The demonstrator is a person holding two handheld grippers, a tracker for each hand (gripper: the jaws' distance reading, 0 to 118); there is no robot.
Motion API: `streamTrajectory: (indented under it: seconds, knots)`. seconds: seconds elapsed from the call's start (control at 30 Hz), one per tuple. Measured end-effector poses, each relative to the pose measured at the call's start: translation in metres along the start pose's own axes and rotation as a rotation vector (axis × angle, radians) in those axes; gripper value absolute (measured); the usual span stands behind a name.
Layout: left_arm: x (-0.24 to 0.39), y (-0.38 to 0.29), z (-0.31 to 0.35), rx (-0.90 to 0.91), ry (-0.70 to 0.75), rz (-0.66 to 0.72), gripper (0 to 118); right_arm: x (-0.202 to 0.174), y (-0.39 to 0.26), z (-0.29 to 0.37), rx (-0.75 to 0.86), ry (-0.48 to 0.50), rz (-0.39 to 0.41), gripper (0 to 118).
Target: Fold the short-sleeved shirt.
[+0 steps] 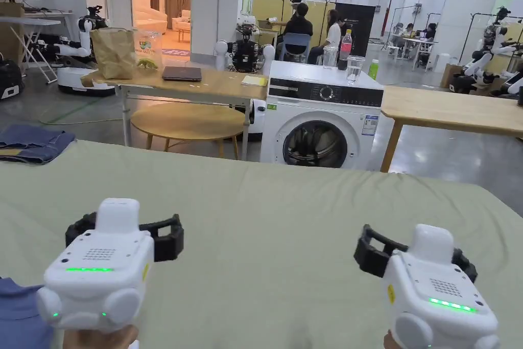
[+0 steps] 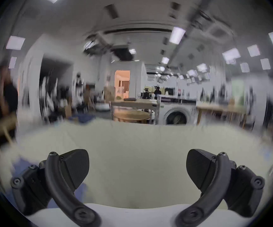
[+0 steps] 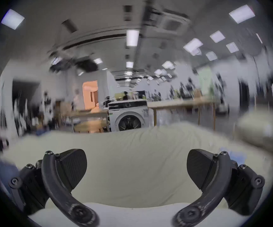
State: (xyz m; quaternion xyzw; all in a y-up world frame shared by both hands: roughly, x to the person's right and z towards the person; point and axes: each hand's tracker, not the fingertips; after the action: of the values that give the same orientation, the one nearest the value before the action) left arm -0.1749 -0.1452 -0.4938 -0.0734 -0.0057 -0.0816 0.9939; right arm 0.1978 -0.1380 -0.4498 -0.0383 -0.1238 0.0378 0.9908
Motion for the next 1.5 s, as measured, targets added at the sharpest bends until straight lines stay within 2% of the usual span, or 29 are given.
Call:
streamTrajectory:
  seconds: [0.1,0.13,0.2,0.23,0.27,0.33,0.4,0.47,0.6,0.63,0.67,0.73,0.77,0.83,0.87,1.0,1.2,1.37,1.5]
  knots:
    - [0.029,0.0,0.003,0.03,0.067,-0.474,117,-0.03,-0.002,0.003,0.09,0.005,0.551,118]
    - [0.036,-0.005,0.003,0.045,0.089,-0.648,117,-0.04,-0.008,0.004,0.132,0.0,0.758,118]
    - [0.046,-0.013,0.002,0.063,0.116,-0.898,117,-0.051,-0.021,0.004,0.197,-0.023,1.069,118]
    - [0.049,-0.017,0.002,0.071,0.118,-1.009,117,-0.054,-0.028,0.004,0.229,-0.032,1.208,118]
    - [0.051,-0.021,0.002,0.078,0.11,-1.069,117,-0.056,-0.033,0.005,0.251,-0.034,1.308,118]
    - [0.051,-0.026,0.002,0.082,0.104,-1.137,117,-0.056,-0.039,0.006,0.266,-0.032,1.407,118]
    - [0.051,-0.028,0.004,0.075,0.099,-1.108,117,-0.057,-0.039,0.008,0.254,-0.038,1.36,118]
    - [0.045,-0.025,0.005,0.046,0.081,-0.976,117,-0.054,-0.031,0.016,0.201,-0.039,1.222,118]
    - [0.027,-0.01,0.008,-0.029,0.015,-0.481,117,-0.047,-0.012,0.019,0.03,-0.017,0.735,118]
    - [0.021,-0.008,0.009,-0.03,-0.009,-0.333,117,-0.043,-0.007,0.019,-0.014,-0.009,0.575,118]
    - [0.016,-0.006,0.01,-0.026,-0.029,-0.22,117,-0.038,-0.005,0.019,-0.044,-0.004,0.448,118]
    - [0.008,-0.006,0.012,0.01,-0.053,-0.004,117,-0.02,-0.008,0.004,-0.11,0.016,0.132,118]
    - [0.005,-0.007,0.014,0.026,-0.054,0.068,117,-0.014,-0.008,0.003,-0.126,0.025,0.019,118]
    - [0.003,-0.007,0.018,0.059,-0.059,0.182,117,-0.009,-0.012,0.003,-0.142,0.001,-0.1,118]
    - [0.004,-0.007,0.019,0.066,-0.061,0.228,117,-0.007,-0.013,0.003,-0.142,-0.003,-0.124,118]
    - [0.002,-0.006,0.018,0.061,-0.04,0.297,117,-0.01,-0.017,0.006,-0.111,-0.017,-0.09,118]
    - [0.005,-0.003,0.018,0.066,-0.034,0.225,117,-0.01,-0.016,0.002,-0.12,-0.01,-0.086,118]
    - [0.011,0.0,0.019,0.086,-0.038,0.119,117,-0.019,-0.018,0.006,-0.099,-0.013,-0.049,118]
    - [0.011,0.002,0.018,0.076,-0.045,0.099,114,-0.023,-0.018,0.01,-0.074,-0.016,-0.047,118]
